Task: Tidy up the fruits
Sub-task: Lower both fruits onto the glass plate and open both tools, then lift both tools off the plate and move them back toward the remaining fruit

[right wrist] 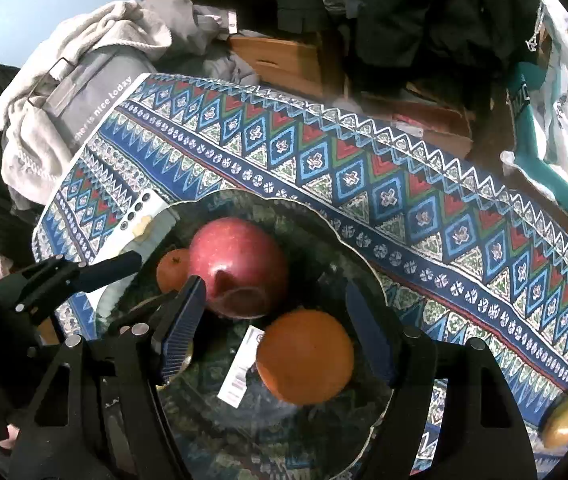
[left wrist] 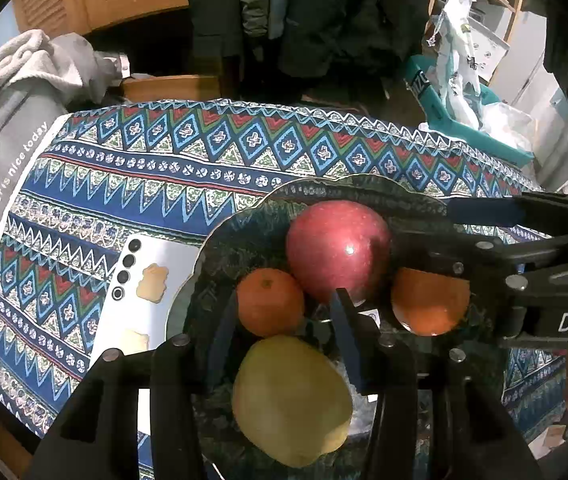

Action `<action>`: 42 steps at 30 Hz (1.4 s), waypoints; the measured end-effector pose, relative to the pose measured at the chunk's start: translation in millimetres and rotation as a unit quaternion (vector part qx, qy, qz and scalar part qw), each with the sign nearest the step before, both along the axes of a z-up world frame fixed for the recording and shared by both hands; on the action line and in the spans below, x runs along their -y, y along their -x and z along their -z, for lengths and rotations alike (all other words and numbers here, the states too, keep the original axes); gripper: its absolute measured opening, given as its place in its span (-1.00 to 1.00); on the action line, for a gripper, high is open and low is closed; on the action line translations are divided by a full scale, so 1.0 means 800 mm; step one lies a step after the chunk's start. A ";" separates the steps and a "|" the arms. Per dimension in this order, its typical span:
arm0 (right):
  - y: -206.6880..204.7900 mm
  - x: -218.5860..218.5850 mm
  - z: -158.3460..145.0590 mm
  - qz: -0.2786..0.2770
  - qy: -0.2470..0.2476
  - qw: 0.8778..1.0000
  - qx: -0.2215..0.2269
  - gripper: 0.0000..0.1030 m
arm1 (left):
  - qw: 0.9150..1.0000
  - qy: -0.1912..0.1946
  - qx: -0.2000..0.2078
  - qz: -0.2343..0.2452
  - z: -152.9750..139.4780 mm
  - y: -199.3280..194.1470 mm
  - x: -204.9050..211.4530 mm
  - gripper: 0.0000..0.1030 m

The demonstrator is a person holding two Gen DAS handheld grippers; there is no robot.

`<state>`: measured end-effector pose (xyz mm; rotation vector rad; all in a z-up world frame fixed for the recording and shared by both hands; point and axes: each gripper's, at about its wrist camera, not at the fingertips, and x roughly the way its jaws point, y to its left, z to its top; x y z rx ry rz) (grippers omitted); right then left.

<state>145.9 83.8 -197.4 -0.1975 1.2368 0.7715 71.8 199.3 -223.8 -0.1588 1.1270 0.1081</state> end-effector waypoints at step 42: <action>0.058 0.129 -0.177 0.049 -0.006 0.987 0.154 0.48 | 0.994 -0.003 0.091 0.065 -0.141 0.046 0.090 0.38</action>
